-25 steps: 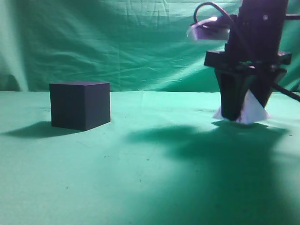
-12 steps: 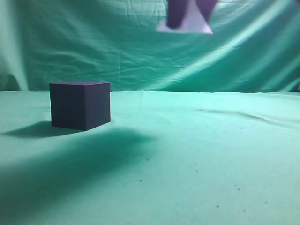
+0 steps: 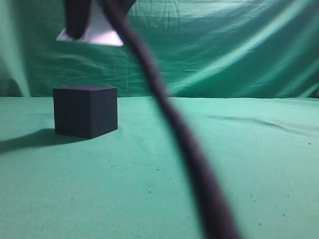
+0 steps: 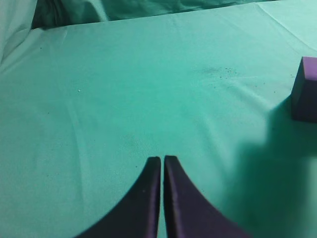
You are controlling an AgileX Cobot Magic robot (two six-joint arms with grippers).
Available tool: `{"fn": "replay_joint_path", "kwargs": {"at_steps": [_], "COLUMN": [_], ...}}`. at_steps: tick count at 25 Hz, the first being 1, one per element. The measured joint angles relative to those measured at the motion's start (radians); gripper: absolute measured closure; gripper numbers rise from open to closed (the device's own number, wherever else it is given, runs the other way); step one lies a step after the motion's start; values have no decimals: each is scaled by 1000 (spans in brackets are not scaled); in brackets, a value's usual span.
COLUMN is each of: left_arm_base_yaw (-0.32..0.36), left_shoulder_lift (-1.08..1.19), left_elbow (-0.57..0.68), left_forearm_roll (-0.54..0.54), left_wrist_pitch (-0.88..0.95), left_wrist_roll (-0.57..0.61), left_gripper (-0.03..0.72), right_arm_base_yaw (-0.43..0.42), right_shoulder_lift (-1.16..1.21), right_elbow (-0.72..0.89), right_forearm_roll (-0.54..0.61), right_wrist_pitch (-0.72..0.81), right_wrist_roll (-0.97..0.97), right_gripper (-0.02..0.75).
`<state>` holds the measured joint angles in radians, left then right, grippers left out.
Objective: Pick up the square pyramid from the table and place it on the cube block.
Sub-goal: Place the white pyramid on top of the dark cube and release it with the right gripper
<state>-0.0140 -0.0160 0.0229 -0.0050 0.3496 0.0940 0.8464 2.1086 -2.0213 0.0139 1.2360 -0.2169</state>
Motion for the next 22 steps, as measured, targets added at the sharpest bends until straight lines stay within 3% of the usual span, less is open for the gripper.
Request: {"fn": "replay_joint_path", "kwargs": {"at_steps": [6, 22], "left_arm_base_yaw": [0, 0], "left_shoulder_lift": [0, 0], "left_elbow": [0, 0], "left_forearm_roll": [0, 0], "left_wrist_pitch": [0, 0], "left_wrist_roll": [0, 0], "left_gripper": [688, 688], "right_arm_base_yaw": [36, 34], "right_shoulder_lift": [97, 128], "right_elbow": [-54, -59], "right_forearm_roll": [0, -42], "right_wrist_pitch": [6, 6], "right_wrist_roll": [-24, -35], "right_gripper": [354, 354]}}
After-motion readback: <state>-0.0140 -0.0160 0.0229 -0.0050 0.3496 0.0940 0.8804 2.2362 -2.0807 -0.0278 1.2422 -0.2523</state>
